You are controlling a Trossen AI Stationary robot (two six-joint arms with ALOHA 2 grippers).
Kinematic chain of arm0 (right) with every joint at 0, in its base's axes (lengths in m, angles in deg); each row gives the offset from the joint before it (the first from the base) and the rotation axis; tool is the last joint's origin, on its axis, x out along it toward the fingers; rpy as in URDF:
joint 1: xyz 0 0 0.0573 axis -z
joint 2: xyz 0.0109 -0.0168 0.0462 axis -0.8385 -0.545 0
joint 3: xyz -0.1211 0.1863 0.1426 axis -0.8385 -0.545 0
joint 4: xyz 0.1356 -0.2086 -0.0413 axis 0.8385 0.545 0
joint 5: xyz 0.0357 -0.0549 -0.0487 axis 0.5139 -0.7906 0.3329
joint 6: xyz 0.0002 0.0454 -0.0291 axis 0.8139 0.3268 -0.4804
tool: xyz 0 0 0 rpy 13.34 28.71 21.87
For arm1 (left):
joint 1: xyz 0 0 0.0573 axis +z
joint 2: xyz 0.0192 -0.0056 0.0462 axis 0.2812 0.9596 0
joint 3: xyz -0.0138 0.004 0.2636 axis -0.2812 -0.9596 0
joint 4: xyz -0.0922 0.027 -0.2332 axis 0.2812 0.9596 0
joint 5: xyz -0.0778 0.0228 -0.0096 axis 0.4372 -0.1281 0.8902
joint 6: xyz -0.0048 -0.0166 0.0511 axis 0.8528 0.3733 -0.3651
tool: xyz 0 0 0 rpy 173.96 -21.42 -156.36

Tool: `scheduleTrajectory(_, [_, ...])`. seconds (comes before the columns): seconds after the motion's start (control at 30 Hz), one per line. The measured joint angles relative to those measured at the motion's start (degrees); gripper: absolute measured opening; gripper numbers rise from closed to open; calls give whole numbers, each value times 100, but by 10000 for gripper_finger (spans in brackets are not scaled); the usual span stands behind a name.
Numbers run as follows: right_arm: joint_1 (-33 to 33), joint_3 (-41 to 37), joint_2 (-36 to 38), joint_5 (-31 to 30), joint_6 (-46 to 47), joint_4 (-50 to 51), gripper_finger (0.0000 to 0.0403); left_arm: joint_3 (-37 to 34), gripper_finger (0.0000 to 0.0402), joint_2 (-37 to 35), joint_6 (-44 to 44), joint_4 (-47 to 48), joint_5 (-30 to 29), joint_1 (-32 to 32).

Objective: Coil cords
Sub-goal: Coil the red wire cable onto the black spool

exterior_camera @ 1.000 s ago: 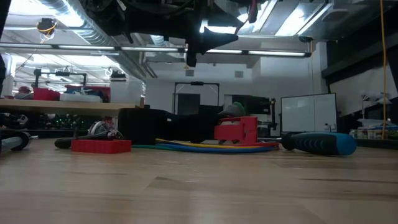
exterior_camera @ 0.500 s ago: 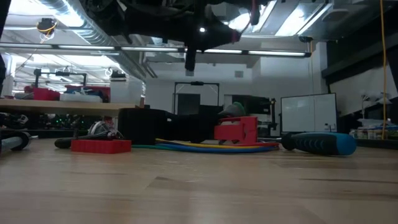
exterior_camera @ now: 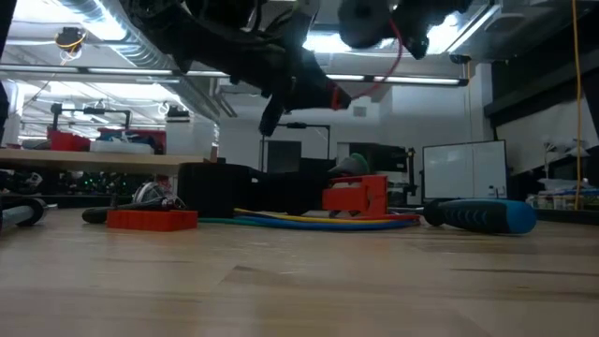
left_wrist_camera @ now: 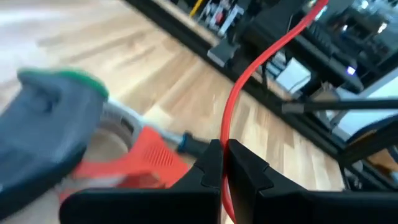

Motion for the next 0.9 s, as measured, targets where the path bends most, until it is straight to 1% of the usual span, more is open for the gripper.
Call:
scheduleTrajectory(0.1, [0, 1, 8, 0, -2, 493, 5, 0, 1, -2, 51, 250, 169, 0])
scheduleTrajectory(0.23, [0, 1, 8, 0, -4, 1069, 5, 0, 0, -7, 89, 542, 221, 0])
scheduleTrajectory(0.47, [-2, 1, 4, 217, -5, 1536, 5, 0, 0, -9, 178, 958, 222, 142])
scheduleTrajectory(0.53, [-2, 1, 2, 296, -4, 1667, 5, 0, 0, -9, 184, 969, 222, 206])
scheduleTrajectory(0.8, [-2, 1, -1, 296, -4, 2183, 5, 0, 0, -9, 220, 888, 223, 426])
scheduleTrajectory(0.9, [-2, 1, -1, 190, -7, 2264, 5, 0, 0, -9, 323, 729, 223, 473])
